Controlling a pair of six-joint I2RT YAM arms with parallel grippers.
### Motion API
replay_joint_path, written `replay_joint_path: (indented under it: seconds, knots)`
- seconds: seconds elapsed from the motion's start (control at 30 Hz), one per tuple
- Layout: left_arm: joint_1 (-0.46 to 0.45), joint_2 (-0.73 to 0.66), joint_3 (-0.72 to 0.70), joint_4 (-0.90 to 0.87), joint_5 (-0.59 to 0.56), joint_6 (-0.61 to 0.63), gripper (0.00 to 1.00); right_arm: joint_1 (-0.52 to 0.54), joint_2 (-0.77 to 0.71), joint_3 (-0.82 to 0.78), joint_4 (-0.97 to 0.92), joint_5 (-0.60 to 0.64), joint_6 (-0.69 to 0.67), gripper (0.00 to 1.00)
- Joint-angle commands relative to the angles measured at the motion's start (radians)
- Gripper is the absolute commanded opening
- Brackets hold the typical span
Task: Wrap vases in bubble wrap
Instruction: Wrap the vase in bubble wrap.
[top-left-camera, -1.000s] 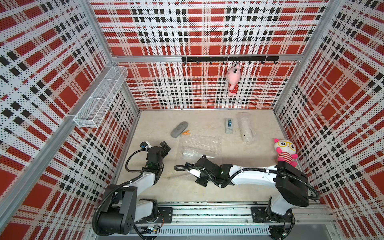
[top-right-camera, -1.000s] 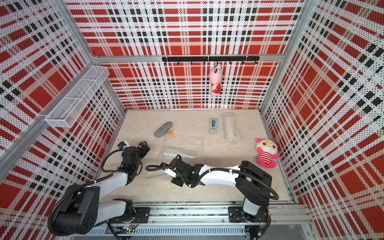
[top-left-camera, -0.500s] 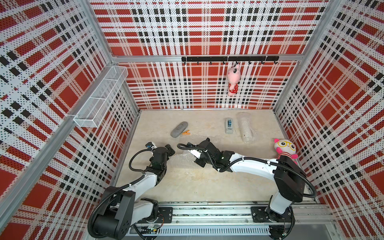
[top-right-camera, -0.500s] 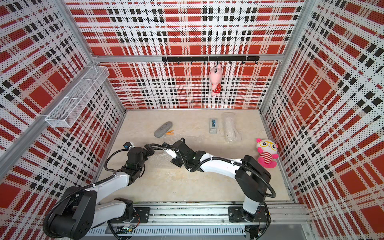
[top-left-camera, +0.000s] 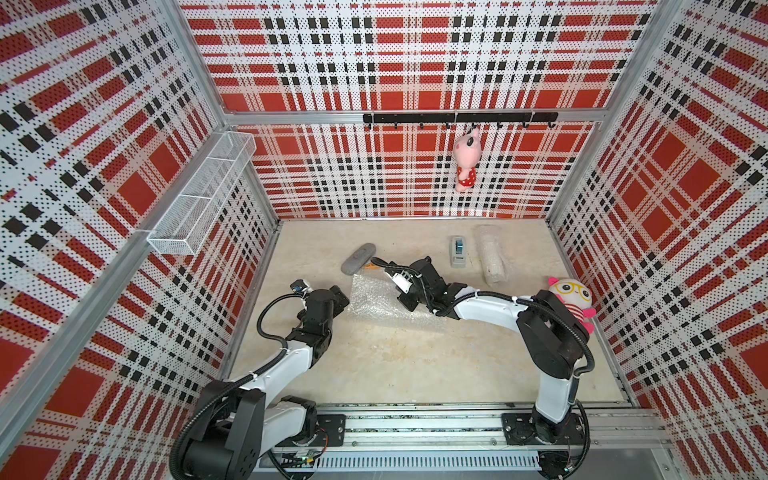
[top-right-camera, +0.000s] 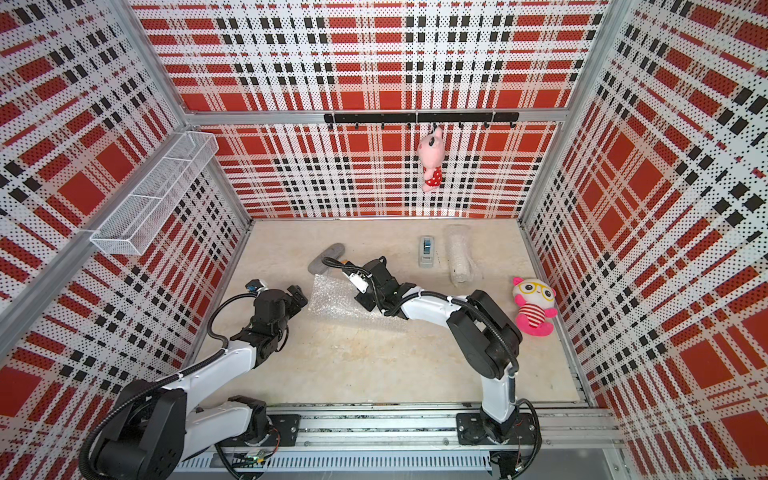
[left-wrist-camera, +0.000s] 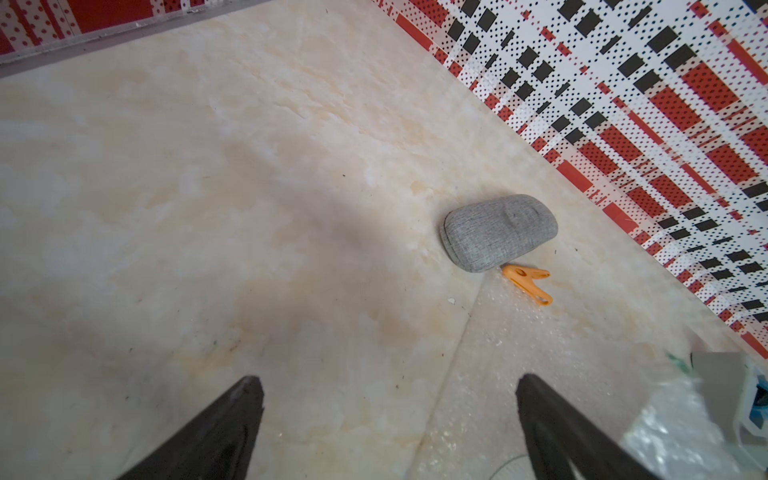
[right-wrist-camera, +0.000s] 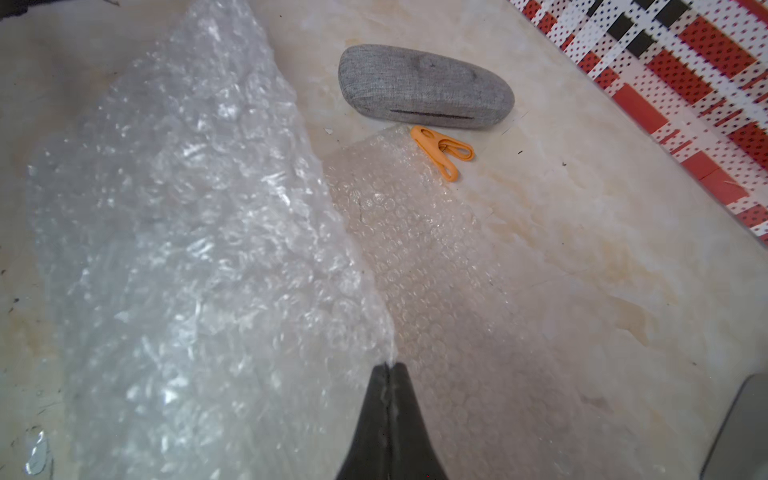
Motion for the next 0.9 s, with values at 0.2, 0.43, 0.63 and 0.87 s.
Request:
replay_joint_path:
  seconds: [0.2, 0.43, 0.63, 0.87]
  knots:
    - [-0.164, 0.022, 0.061, -0.016, -0.001, 0.072, 0.98, 0.006, -0.023, -0.046, 0.096, -0.113, 0.031, 0.0]
    - [-0.198, 0.212, 0.155, -0.034, 0.041, 0.069, 0.98, -0.005, -0.023, -0.066, 0.116, -0.127, 0.037, 0.0]
    - [-0.201, 0.314, 0.227, -0.084, 0.026, 0.073, 0.98, -0.024, -0.044, -0.086, 0.129, -0.131, 0.039, 0.01]
    - [-0.2, 0.338, 0.241, -0.106, 0.005, 0.081, 0.98, -0.075, -0.155, -0.137, 0.096, -0.073, 0.021, 0.54]
